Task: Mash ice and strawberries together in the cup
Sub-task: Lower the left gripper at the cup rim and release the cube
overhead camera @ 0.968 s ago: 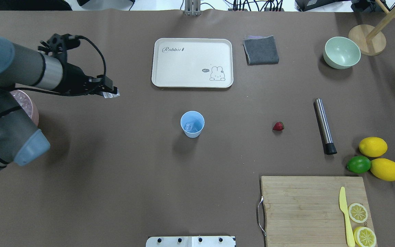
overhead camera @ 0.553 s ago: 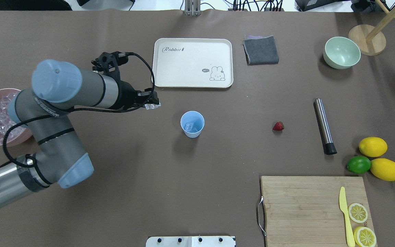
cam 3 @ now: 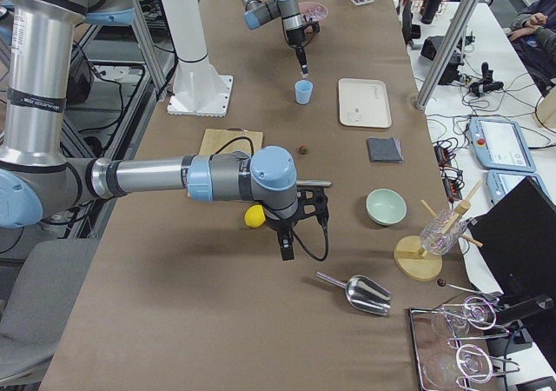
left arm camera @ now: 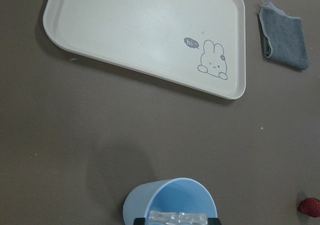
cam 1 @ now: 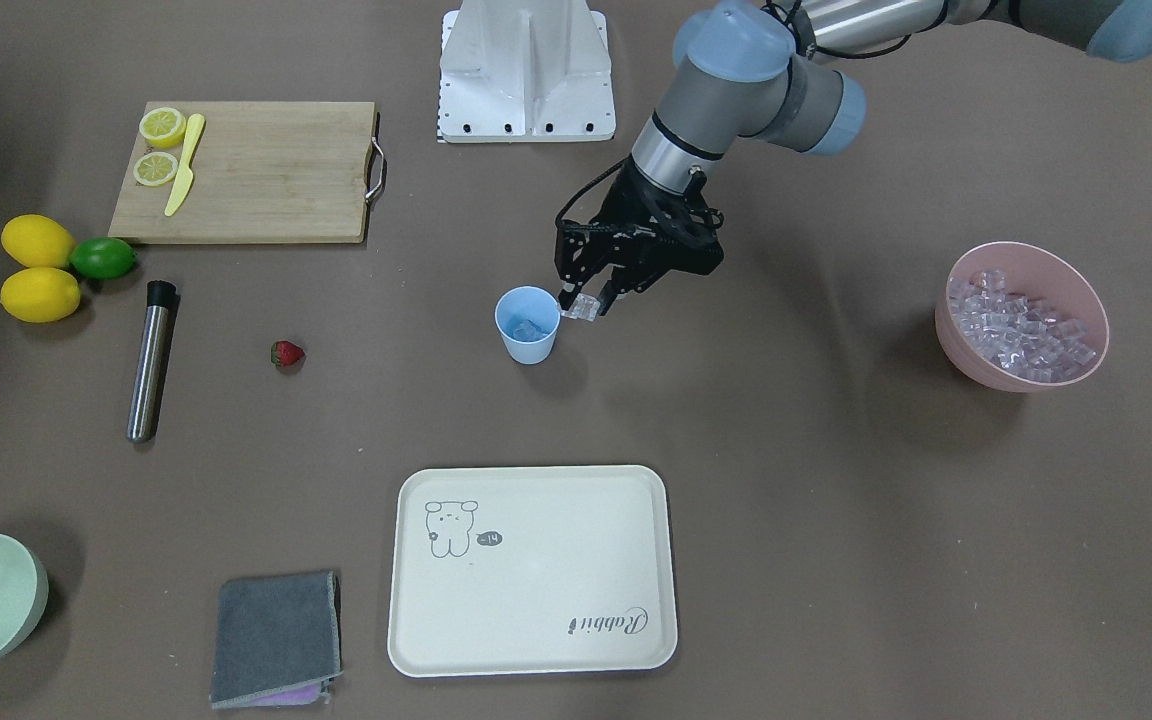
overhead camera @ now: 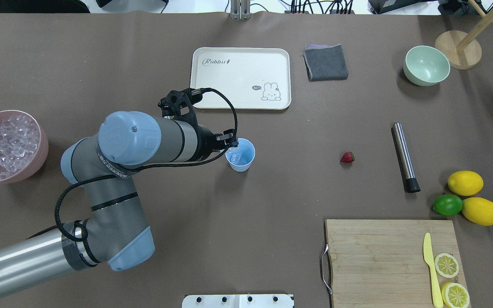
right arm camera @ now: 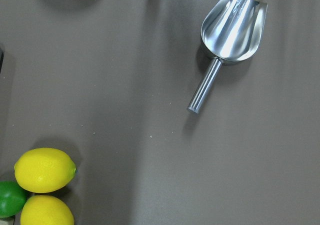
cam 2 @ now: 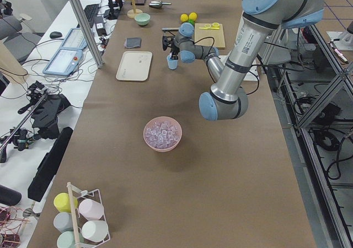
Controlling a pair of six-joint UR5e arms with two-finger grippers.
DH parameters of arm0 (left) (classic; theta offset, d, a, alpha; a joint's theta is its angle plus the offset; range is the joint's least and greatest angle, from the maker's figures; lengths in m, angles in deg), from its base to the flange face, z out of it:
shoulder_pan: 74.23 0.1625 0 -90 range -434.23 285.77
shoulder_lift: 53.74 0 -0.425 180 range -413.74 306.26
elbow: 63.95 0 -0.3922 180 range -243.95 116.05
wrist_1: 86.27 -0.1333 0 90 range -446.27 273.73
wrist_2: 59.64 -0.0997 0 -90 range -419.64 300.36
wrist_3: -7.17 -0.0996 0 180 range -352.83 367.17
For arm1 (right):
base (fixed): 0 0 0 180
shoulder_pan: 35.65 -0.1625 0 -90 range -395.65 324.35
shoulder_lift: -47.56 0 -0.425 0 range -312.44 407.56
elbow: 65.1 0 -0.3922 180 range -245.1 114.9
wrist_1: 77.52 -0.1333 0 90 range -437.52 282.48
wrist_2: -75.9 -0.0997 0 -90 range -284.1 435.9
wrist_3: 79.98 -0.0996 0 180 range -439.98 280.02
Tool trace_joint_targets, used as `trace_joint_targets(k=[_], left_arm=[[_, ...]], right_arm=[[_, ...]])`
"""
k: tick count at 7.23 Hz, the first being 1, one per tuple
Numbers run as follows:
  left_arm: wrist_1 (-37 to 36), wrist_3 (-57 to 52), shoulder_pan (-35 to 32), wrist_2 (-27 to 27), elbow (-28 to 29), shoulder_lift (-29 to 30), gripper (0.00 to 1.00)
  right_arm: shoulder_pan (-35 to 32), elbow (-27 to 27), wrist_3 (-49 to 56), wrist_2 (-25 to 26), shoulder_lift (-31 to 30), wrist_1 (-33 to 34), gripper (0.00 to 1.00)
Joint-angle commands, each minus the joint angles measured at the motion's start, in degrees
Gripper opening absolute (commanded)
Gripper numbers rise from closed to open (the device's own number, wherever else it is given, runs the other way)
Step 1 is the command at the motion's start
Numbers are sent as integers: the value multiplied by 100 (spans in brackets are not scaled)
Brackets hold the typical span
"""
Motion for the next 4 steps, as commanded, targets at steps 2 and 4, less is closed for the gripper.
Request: trace_joint_targets(k=[2,4], left_arm=[[-5,87,208,-252,97,132,0],[-5,69,164,-252,176,141,0]], right_arm=[[0,0,1,0,0,0,100],[0,0,1,0,0,0,100]])
